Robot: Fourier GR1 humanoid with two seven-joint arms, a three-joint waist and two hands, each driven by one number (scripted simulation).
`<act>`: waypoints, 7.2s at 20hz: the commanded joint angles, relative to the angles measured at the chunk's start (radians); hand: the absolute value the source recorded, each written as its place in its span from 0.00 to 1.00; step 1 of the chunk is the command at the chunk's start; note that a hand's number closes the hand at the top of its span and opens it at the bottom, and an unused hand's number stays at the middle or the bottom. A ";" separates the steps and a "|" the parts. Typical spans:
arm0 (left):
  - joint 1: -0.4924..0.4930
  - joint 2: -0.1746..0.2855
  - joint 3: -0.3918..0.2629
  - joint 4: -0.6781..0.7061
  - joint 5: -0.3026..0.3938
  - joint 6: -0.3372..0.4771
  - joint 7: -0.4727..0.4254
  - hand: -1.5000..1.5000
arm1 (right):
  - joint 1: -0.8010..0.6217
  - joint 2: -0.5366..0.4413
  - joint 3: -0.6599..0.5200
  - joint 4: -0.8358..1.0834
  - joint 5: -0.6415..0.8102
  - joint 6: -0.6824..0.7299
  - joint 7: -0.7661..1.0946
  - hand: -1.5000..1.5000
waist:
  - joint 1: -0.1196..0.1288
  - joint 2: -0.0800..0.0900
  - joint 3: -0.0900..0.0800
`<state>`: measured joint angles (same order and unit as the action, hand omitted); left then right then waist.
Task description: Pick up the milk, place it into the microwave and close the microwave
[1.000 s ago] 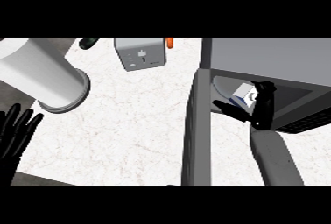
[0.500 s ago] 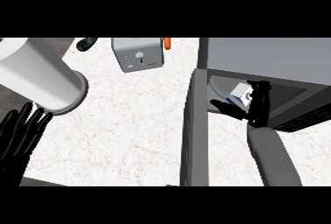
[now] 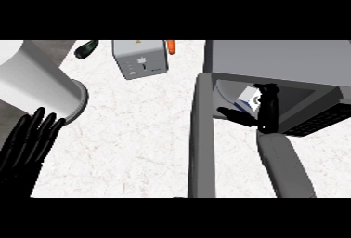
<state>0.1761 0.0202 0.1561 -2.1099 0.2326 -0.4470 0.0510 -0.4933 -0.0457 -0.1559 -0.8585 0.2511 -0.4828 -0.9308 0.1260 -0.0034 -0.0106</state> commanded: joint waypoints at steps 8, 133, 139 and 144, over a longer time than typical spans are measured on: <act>0.006 -0.012 -0.057 0.025 -0.035 -0.020 -0.008 0.00 | -0.111 -0.023 -0.054 0.213 -0.097 0.177 0.228 0.00 | -0.030 0.034 0.012; -1.131 -0.020 -0.936 1.357 0.727 1.020 -0.681 1.00 | 0.573 -0.449 -0.026 -1.280 -0.999 0.865 0.884 0.00 | -0.463 0.096 0.009; -1.134 -0.020 -0.941 1.362 0.750 1.019 -0.703 1.00 | 0.555 -0.460 -0.023 -1.282 -1.037 0.878 0.894 0.00 | -0.459 0.100 0.010; -1.135 -0.020 -0.953 1.370 0.763 1.020 -0.725 1.00 | 0.544 -0.482 -0.013 -1.289 -1.077 0.906 0.910 0.00 | -0.462 0.102 0.011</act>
<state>-0.8904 -0.0002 -0.8333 -0.8341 0.9709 0.5960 -0.7041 0.0584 -0.5184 -0.1756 -2.1459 -0.7979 0.4075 -0.0287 -0.3278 0.0808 0.0007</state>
